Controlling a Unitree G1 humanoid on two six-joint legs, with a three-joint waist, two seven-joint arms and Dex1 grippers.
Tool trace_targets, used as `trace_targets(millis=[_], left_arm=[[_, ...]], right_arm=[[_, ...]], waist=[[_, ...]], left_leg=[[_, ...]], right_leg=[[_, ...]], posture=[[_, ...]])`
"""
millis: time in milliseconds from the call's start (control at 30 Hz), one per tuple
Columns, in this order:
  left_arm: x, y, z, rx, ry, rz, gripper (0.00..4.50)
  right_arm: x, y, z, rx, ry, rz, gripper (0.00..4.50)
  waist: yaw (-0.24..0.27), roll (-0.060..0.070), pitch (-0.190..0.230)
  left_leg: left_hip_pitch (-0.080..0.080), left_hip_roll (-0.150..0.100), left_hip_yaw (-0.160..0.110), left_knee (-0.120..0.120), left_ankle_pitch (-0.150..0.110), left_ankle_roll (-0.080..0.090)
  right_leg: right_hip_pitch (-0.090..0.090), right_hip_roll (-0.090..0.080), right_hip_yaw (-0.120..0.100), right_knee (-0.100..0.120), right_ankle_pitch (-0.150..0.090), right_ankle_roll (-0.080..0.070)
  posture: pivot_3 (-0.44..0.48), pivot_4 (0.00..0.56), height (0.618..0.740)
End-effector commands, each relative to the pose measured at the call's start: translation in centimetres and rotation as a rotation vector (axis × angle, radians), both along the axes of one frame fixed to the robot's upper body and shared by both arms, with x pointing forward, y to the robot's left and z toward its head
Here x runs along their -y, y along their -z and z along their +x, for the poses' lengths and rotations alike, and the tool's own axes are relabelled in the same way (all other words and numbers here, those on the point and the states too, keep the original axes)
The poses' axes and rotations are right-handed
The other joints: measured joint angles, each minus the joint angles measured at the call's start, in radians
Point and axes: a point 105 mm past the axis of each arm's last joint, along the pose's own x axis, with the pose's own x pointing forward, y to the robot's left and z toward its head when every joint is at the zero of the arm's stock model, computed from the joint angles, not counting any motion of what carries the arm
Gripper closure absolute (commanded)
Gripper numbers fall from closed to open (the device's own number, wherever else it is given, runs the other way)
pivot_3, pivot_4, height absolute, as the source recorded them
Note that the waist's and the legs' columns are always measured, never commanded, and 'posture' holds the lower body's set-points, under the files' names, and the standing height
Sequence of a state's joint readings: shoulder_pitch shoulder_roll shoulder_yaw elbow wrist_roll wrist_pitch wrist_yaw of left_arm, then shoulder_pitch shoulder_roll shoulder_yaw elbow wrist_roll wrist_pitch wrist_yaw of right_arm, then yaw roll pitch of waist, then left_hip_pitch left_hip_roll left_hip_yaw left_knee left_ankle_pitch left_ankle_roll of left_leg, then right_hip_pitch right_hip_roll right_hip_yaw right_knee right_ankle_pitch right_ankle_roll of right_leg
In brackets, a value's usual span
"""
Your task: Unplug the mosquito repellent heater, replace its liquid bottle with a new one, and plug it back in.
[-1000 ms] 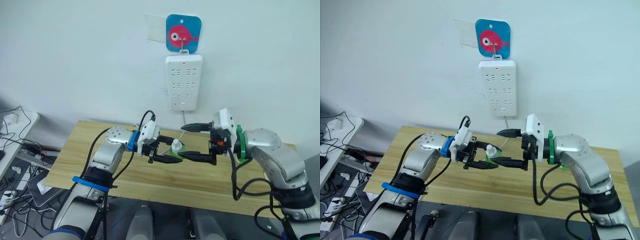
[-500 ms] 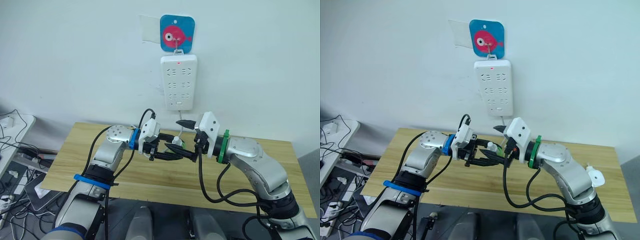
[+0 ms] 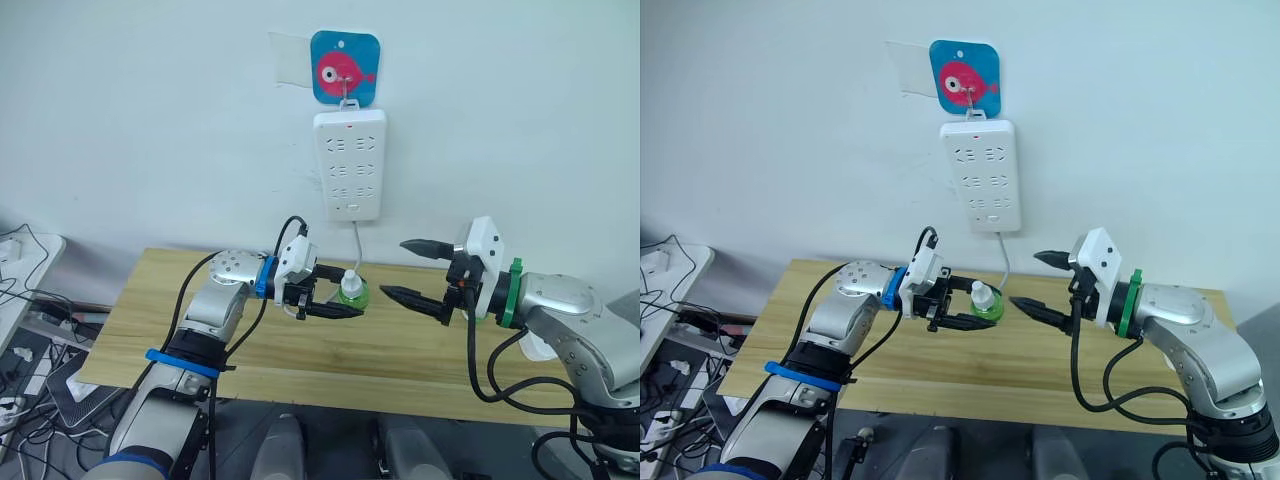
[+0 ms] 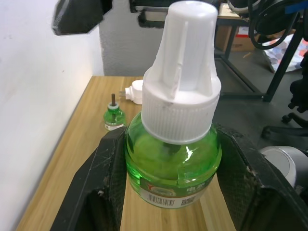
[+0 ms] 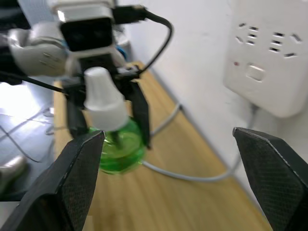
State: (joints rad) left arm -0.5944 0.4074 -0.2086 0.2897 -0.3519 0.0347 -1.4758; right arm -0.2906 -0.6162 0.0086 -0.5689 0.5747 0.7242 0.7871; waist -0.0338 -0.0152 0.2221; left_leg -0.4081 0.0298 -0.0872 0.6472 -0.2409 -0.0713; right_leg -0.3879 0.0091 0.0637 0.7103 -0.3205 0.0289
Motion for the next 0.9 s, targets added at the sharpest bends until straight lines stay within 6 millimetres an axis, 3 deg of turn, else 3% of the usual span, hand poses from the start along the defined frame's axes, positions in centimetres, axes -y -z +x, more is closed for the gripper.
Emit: trace_targets(millis=[33,200,333,467,567,700,833,900], left_arm=[[0.2,-0.8,0.1,0.036,0.016,-0.018,2.27],[0.4,-0.9,0.2,0.042,0.020,-0.019,2.27],[0.5,-0.9,0.0,0.042,0.027,-0.018,2.27],[0.6,-0.8,-0.1,0.041,0.031,-0.016,2.27],[0.7,-0.8,0.0,0.041,0.031,-0.018,2.27],[0.6,-0.9,0.2,0.041,0.022,-0.020,2.27],[0.3,-0.8,0.3,0.040,0.018,-0.018,2.27],[0.3,-0.8,0.3,0.041,0.019,-0.015,2.27]], right_arm=[[-2.7,-0.6,-1.3,0.017,-0.105,0.033,0.04],[-4.6,0.1,0.1,0.048,-0.070,0.043,0.04],[-4.6,0.3,2.0,0.089,0.025,0.041,0.04],[-4.4,0.4,2.3,0.098,0.045,0.034,0.04],[-3.4,0.5,2.3,0.098,0.069,0.020,0.04],[-0.4,-0.2,2.2,0.081,0.132,0.021,0.04],[2.0,-0.5,1.2,0.053,0.142,0.000,0.04],[2.2,-0.3,0.4,0.016,0.104,-0.019,0.04]], waist=[[0.000,0.000,0.000],[0.002,0.000,0.000],[0.002,0.000,0.000],[0.002,0.000,0.000],[0.002,0.000,0.000],[0.003,0.000,0.000],[0.003,0.000,0.000],[0.003,0.000,0.000]], left_leg=[[0.000,0.000,0.000,0.000,0.000,0.000],[0.000,-0.001,0.000,0.001,0.002,-0.002],[0.000,-0.001,0.000,0.000,0.002,-0.002],[0.000,0.000,0.000,0.000,0.002,-0.002],[0.000,-0.001,0.000,0.000,0.002,-0.002],[0.000,-0.001,0.000,0.000,0.002,-0.002],[0.000,-0.001,0.000,0.000,0.002,-0.002],[0.000,-0.001,0.000,0.000,0.002,-0.002]], right_leg=[[0.000,0.000,0.000,0.001,0.000,0.000],[0.000,0.000,0.000,0.002,0.000,0.000],[0.000,-0.001,0.000,0.002,0.000,0.000],[-0.001,-0.001,0.000,0.002,0.000,0.000],[-0.001,-0.001,0.000,0.002,0.000,0.000],[0.000,-0.001,0.000,0.002,0.000,0.000],[0.000,-0.001,0.000,0.002,0.000,0.000],[0.000,-0.001,0.000,0.002,0.000,0.000]], posture=[[0.040,0.160,0.740],[0.037,0.159,0.740],[0.031,0.160,0.740],[0.023,0.160,0.740],[0.021,0.160,0.740],[0.021,0.160,0.740],[0.012,0.166,0.740],[0.009,0.166,0.740]])
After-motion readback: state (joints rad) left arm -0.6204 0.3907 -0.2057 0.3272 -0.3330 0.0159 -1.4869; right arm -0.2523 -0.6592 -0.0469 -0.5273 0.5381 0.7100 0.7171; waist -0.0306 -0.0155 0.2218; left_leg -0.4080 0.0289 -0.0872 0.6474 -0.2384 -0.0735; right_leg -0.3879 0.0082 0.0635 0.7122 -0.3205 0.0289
